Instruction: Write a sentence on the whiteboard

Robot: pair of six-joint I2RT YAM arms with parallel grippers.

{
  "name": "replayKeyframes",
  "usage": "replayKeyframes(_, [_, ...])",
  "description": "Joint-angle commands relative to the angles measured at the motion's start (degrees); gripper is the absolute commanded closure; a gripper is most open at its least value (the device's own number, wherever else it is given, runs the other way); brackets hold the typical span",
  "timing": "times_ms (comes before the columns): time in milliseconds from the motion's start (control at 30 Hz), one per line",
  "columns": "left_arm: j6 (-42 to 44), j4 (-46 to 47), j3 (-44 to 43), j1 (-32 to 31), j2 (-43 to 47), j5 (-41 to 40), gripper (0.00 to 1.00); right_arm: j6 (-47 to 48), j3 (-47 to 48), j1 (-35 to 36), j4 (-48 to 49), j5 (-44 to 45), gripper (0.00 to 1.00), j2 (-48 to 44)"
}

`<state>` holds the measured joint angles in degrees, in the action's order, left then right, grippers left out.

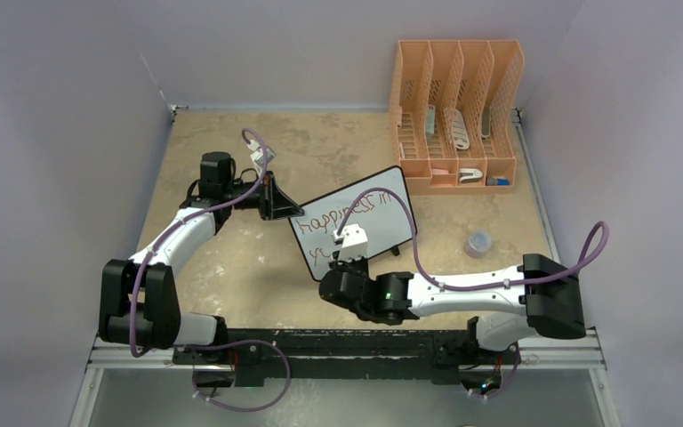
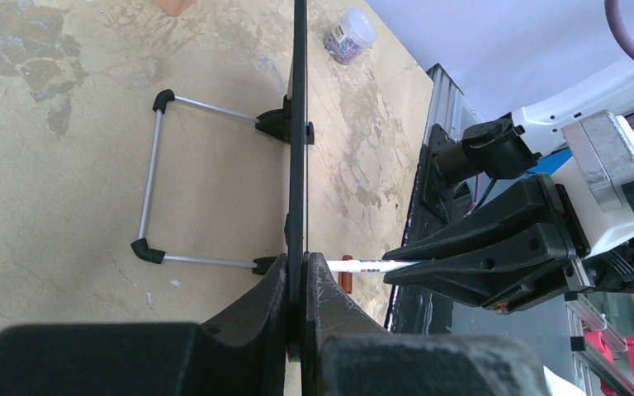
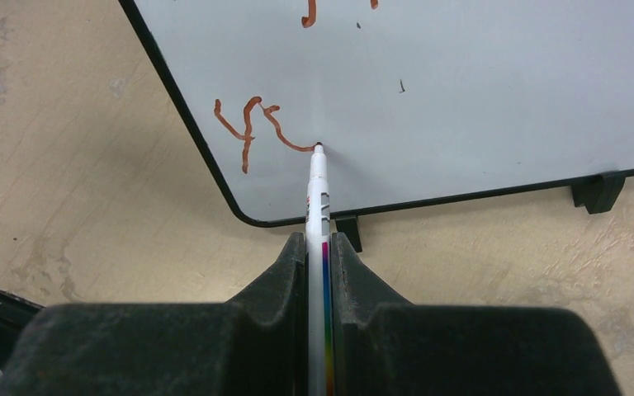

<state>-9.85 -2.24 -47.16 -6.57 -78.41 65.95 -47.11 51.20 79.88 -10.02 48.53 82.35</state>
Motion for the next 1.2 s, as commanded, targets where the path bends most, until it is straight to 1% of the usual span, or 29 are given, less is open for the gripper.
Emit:
replayKeyframes(0, [1.9,-2.1,0.0,-0.8,-1.1,-3.9,1.00,-0.3,2.1,0.0,1.0,4.6,1.00,-1.0])
replayKeyframes(433, [1.8,-2.1,0.0,-0.8,-1.1,-3.9,1.00,3.5,3.7,0.1,4.6,5.5,1.00,-0.3])
replayKeyframes(800, [1.8,-2.1,0.0,-0.8,-1.1,-3.9,1.00,6.6,4.0,0.0,7.8,2.5,1.00,0.5])
replayKeyframes(1000, [1.8,-2.1,0.0,-0.8,-1.1,-4.0,1.00,6.3,3.8,0.1,7.4,1.2,1.00,1.0])
replayKeyframes(1167, [1.8,-2.2,0.0,-0.8,-1.1,-4.0,1.00,5.5,3.6,0.1,6.7,1.8,1.00,0.3])
